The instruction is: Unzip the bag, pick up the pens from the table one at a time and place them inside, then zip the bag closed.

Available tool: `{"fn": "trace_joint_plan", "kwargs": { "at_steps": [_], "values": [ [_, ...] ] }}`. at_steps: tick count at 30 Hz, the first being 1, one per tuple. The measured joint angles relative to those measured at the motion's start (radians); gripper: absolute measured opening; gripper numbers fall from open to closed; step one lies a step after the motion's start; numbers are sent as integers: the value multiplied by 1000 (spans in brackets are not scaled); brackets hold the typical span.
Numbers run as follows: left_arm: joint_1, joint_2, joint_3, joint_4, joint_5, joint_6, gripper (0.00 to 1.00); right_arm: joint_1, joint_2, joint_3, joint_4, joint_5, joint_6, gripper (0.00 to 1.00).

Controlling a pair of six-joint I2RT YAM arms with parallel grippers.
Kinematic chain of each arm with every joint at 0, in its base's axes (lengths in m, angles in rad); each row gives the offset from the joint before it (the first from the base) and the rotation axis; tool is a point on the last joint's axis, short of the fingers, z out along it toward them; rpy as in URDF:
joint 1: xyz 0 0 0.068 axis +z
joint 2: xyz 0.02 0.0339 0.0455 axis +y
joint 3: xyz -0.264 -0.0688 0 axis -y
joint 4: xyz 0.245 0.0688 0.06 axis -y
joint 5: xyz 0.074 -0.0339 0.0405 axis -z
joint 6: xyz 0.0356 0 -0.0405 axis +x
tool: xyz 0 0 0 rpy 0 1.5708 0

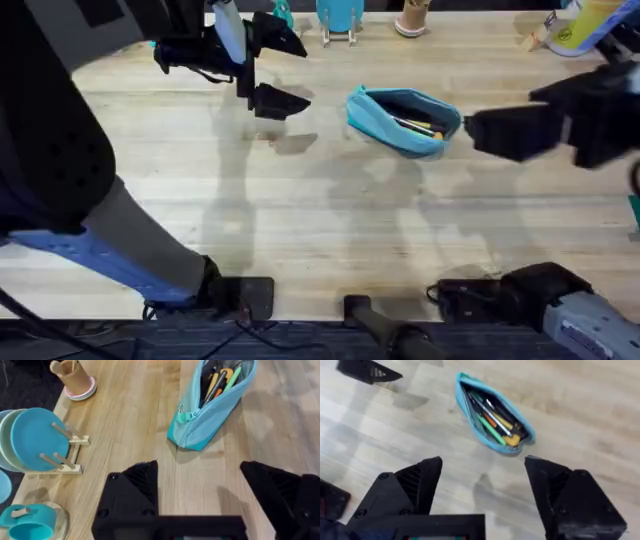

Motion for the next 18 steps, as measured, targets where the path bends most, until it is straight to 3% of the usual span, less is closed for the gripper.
{"fn": "trace_joint_plan", "kwargs": {
  "at_steps": [6, 15, 18],
  "values": [
    [0, 0, 0, 0, 0, 0, 995, 0, 223, 42, -6, -41, 92, 997],
    [0, 0, 0, 0, 1, 0, 995, 6, 538, 206, 7, -107, 144, 998],
    [0, 0, 0, 0, 1, 0, 995, 40, 645, 269, 107, -127, 156, 997]
  ]
}}
